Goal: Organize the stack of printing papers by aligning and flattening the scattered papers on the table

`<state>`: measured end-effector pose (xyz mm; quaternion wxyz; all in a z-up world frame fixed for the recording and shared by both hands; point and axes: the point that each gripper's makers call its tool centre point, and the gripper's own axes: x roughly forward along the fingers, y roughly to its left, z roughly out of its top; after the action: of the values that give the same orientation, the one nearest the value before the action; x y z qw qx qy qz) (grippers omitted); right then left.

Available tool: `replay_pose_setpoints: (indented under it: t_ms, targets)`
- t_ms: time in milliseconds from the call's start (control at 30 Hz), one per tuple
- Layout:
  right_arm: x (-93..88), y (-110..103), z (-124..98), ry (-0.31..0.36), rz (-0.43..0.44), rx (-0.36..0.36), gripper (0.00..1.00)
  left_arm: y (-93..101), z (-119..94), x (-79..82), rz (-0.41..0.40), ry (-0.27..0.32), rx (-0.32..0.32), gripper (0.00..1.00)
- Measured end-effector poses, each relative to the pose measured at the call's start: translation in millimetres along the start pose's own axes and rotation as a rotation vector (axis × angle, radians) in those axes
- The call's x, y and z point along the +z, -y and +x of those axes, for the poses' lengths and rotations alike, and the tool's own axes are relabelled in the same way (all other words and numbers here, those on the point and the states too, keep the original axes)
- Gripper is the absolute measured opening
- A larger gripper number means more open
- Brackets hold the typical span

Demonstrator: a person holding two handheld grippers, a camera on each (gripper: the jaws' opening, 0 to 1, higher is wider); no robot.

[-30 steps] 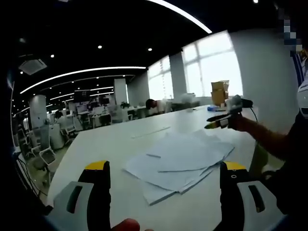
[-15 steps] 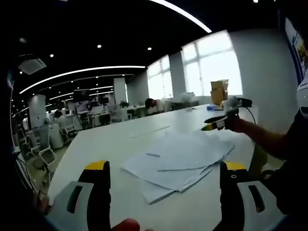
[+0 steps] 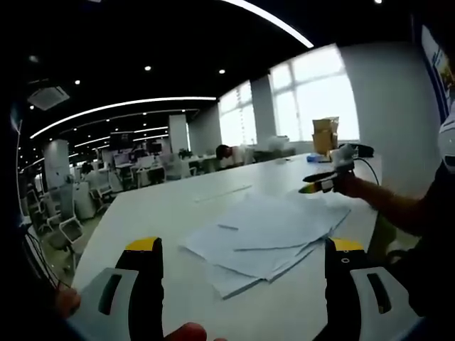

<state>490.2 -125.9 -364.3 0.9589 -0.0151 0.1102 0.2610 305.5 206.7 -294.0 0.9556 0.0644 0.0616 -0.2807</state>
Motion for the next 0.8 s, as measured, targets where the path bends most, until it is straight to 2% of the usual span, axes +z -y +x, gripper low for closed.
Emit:
replay_pose_setpoints:
  t_ms: [800]
  targets:
    - [-0.9,11,-4,0.024,0.032,-0.010,0.80,5.6,6,2.8,0.024,-0.020,-0.013,0.97]
